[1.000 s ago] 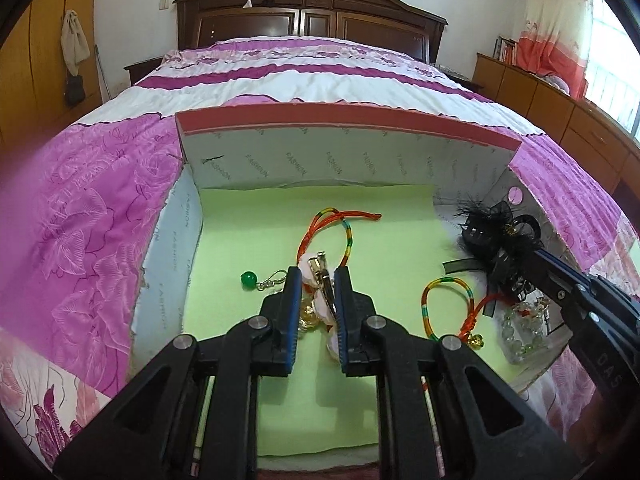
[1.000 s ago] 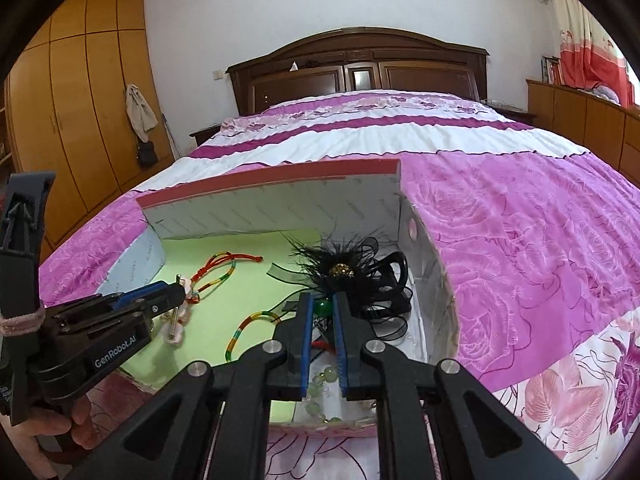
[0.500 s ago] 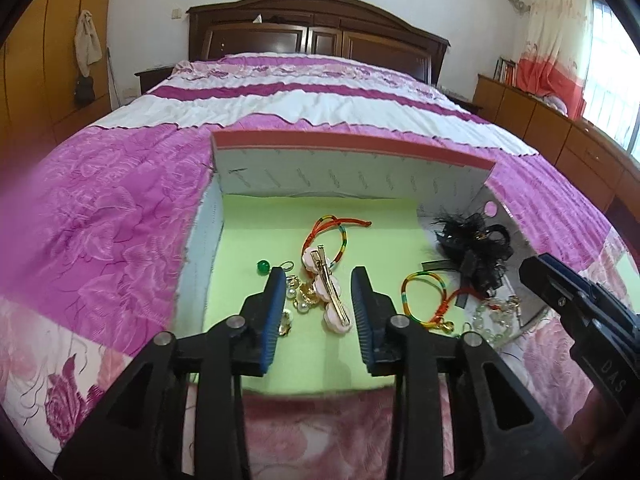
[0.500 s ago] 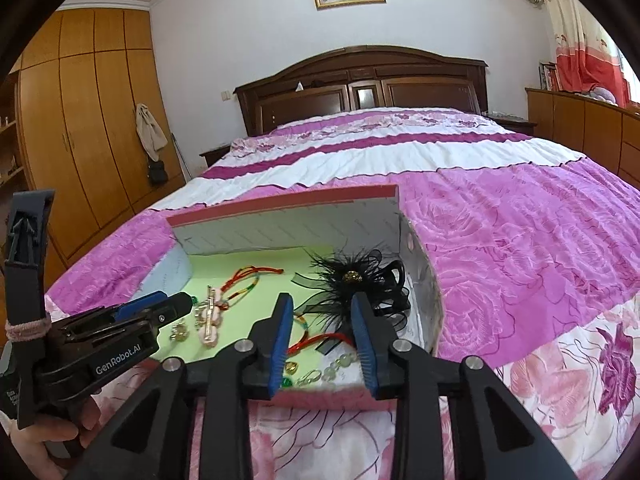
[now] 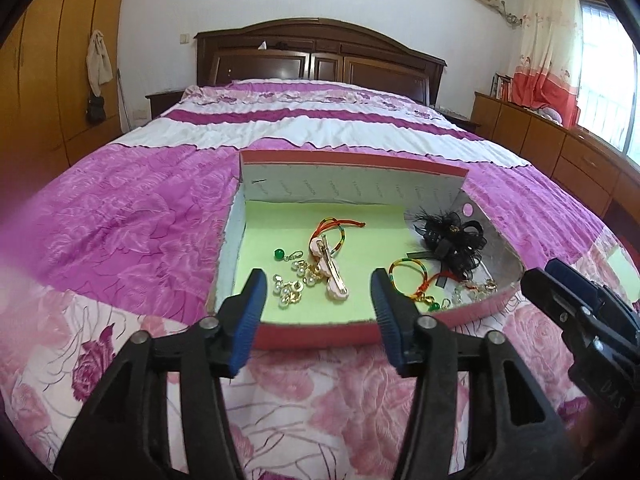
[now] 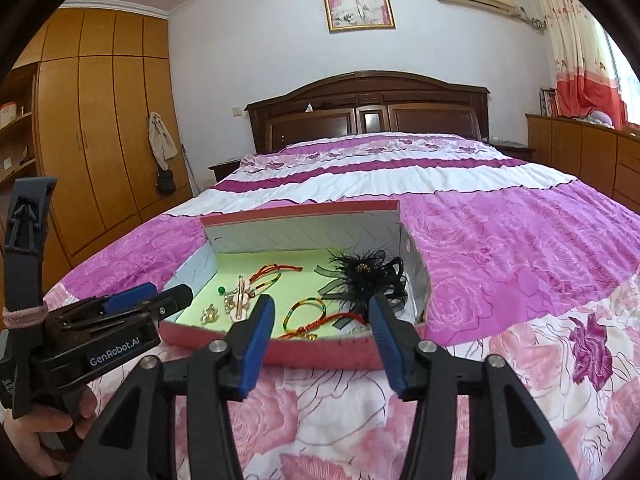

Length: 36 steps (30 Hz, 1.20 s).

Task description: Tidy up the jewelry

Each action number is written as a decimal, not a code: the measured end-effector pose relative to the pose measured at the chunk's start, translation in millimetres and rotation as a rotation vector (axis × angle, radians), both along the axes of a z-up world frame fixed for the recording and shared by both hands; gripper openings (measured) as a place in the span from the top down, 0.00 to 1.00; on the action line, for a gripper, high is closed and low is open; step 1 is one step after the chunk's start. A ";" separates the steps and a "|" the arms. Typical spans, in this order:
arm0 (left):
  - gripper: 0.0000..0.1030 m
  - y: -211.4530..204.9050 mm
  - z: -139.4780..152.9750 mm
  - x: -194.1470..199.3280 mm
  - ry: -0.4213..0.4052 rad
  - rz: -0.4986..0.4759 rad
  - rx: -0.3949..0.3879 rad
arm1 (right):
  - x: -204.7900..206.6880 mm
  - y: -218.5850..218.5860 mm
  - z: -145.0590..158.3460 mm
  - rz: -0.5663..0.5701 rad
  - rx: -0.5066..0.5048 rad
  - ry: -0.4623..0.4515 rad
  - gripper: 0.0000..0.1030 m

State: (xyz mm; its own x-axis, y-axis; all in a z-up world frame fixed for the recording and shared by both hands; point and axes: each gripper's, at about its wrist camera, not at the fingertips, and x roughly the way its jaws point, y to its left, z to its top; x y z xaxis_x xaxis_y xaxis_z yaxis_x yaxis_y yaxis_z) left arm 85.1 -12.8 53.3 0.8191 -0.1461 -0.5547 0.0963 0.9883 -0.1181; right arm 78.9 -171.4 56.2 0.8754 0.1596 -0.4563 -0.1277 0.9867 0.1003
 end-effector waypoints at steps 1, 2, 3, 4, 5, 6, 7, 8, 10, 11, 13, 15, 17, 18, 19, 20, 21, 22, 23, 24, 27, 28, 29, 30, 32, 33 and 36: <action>0.50 0.6 0.2 -2.7 -0.007 0.001 0.001 | -3.2 0.2 -0.8 -0.001 -0.001 0.000 0.44; 0.49 1.9 0.6 -5.8 -0.015 0.003 -0.001 | -5.4 0.3 -1.5 -0.002 0.000 0.000 0.43; 0.47 2.2 0.5 -8.8 -0.021 0.006 -0.002 | -8.4 0.5 -2.5 -0.003 -0.001 -0.001 0.42; 0.46 2.8 0.2 -10.7 -0.027 0.009 -0.002 | -9.5 1.5 -3.2 -0.003 -0.003 -0.002 0.39; 0.44 3.5 -0.2 -12.6 -0.033 0.014 -0.002 | -11.7 1.6 -4.0 -0.006 -0.008 -0.004 0.38; 0.43 3.6 -0.9 -14.7 -0.037 0.017 -0.002 | -14.1 1.6 -4.9 -0.010 -0.013 -0.009 0.36; 0.42 4.1 -1.7 -16.0 -0.038 0.021 -0.002 | -15.9 1.3 -6.0 -0.012 -0.016 -0.012 0.35; 0.42 4.2 -2.3 -17.3 -0.039 0.024 -0.003 | -17.6 1.2 -7.3 -0.014 -0.016 -0.013 0.34; 0.41 5.0 -4.8 -19.6 -0.042 0.029 -0.003 | -20.7 0.1 -10.3 -0.021 -0.015 -0.011 0.31; 0.40 5.1 -6.2 -20.5 -0.043 0.034 0.002 | -21.4 -0.7 -11.5 -0.022 -0.013 -0.009 0.30; 0.39 4.7 -9.1 -23.6 -0.047 0.043 0.010 | -22.8 -1.7 -15.5 -0.026 -0.017 -0.002 0.30; 0.37 3.9 -12.5 -25.8 -0.052 0.052 0.021 | -23.6 -1.9 -19.8 -0.030 -0.023 0.006 0.30; 0.36 2.5 -15.9 -27.4 -0.057 0.059 0.033 | -24.7 -2.4 -22.9 -0.033 -0.022 0.009 0.29; 0.35 2.0 -16.7 -28.0 -0.057 0.060 0.036 | -25.4 -2.7 -23.9 -0.035 -0.021 0.009 0.28; 0.35 1.3 -18.2 -28.7 -0.057 0.060 0.040 | -25.9 -3.6 -24.8 -0.039 -0.018 0.009 0.27; 0.35 1.0 -19.0 -29.2 -0.057 0.061 0.041 | -26.0 -4.3 -25.4 -0.042 -0.017 0.009 0.27; 0.34 1.0 -20.5 -29.8 -0.056 0.062 0.044 | -26.4 -5.0 -25.5 -0.044 -0.016 0.009 0.26; 0.34 1.1 -21.3 -30.4 -0.056 0.062 0.045 | -26.5 -5.6 -26.0 -0.047 -0.014 0.009 0.25; 0.34 0.8 -22.3 -30.8 -0.056 0.064 0.047 | -26.8 -6.0 -26.5 -0.049 -0.012 0.009 0.25; 0.34 0.9 -22.9 -31.4 -0.056 0.064 0.048 | -26.8 -6.5 -27.3 -0.050 -0.010 0.010 0.25; 0.33 0.5 -24.6 -31.9 -0.054 0.066 0.051 | -26.8 -7.2 -29.0 -0.053 -0.006 0.018 0.25; 0.33 0.6 -24.7 -32.1 -0.054 0.066 0.051 | -27.1 -7.2 -29.6 -0.053 -0.006 0.020 0.25; 0.33 0.5 -24.9 -31.9 -0.053 0.067 0.051 | -27.0 -7.2 -30.1 -0.053 -0.006 0.022 0.25; 0.33 0.7 -25.0 -32.0 -0.053 0.068 0.050 | -26.9 -7.3 -30.5 -0.053 -0.005 0.024 0.25; 0.33 1.1 -25.1 -32.0 -0.053 0.069 0.048 | -26.7 -7.3 -31.5 -0.053 -0.005 0.027 0.25; 0.33 0.9 -25.1 -31.6 -0.053 0.068 0.047 | -27.0 -7.3 -31.7 -0.053 -0.005 0.028 0.24; 0.33 0.8 -25.2 -31.2 -0.054 0.068 0.047 | -26.6 -7.3 -31.7 -0.054 -0.005 0.028 0.24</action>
State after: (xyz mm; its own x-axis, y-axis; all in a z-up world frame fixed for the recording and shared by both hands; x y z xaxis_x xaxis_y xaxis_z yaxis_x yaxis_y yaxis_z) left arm 53.9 -12.0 28.2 0.8553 -0.0636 -0.5142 0.0335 0.9971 -0.0677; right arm 52.4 -178.7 24.4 0.8698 0.1100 -0.4809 -0.0711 0.9926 0.0984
